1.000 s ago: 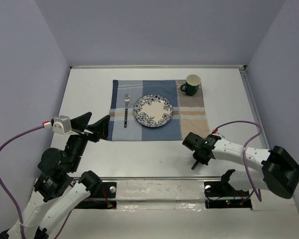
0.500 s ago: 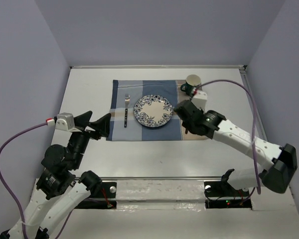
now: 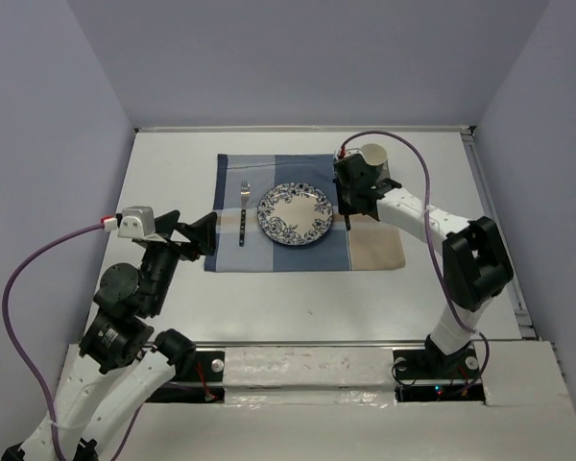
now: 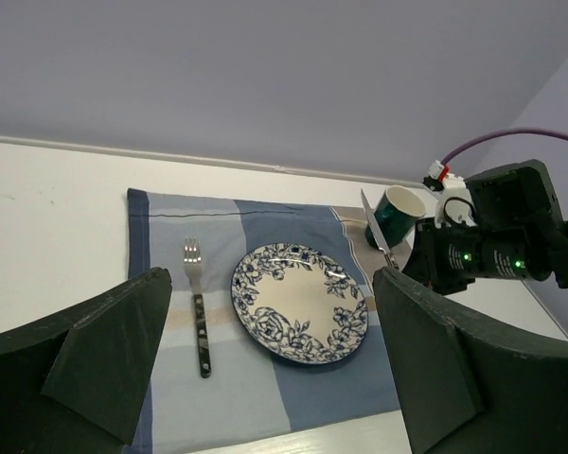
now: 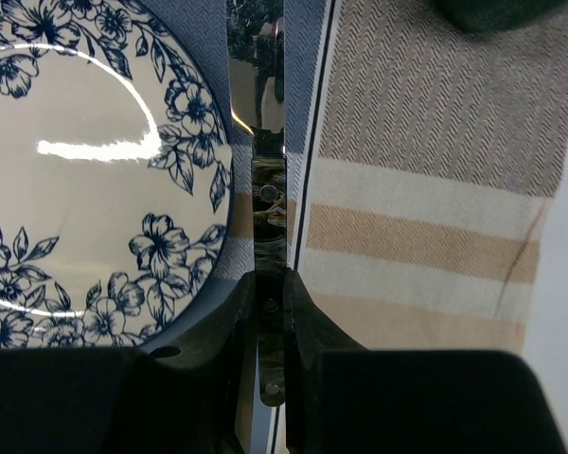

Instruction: Set the dinner table for one person

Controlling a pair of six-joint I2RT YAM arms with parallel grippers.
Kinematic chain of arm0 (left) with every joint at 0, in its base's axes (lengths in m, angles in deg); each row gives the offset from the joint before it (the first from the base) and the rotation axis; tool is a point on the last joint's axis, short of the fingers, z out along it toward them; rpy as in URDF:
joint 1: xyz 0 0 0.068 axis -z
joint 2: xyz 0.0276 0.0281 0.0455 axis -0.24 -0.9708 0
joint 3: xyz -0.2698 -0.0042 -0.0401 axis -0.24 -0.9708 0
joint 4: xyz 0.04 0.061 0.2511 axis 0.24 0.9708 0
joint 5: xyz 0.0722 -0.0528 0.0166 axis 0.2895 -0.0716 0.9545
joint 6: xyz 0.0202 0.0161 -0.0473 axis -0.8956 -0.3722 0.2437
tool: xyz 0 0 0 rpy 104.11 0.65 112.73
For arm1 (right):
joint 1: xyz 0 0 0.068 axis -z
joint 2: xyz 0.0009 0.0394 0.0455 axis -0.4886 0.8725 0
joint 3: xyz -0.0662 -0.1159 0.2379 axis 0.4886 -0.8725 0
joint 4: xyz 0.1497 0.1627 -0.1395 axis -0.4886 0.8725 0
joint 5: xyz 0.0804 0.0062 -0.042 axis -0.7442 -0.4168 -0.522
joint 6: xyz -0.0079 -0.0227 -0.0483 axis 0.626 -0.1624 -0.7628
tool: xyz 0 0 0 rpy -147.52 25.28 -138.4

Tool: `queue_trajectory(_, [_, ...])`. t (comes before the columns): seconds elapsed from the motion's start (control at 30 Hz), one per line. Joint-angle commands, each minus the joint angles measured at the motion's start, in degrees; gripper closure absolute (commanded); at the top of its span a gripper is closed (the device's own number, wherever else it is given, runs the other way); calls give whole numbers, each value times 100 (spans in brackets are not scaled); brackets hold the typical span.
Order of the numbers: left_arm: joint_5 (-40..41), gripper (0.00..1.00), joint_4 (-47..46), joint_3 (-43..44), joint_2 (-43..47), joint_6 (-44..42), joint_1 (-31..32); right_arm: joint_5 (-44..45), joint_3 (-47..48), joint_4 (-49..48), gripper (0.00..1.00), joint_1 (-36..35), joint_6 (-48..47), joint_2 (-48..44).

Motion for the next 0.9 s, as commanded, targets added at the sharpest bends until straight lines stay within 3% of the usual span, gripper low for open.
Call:
queue_trajectory(0.0, [-38, 1, -268, -21, -170, -56, -89, -913, 350, -691, 100, 223, -112, 299])
queue_trajectory(0.2, [-47, 1, -277, -21, -241, -47, -150, -993, 447, -726, 100, 417, 160, 836])
queue_trajectory(0.87, [-100, 1, -295, -30, -355, -47, -220, -993, 447, -568, 100, 821, 714, 1179])
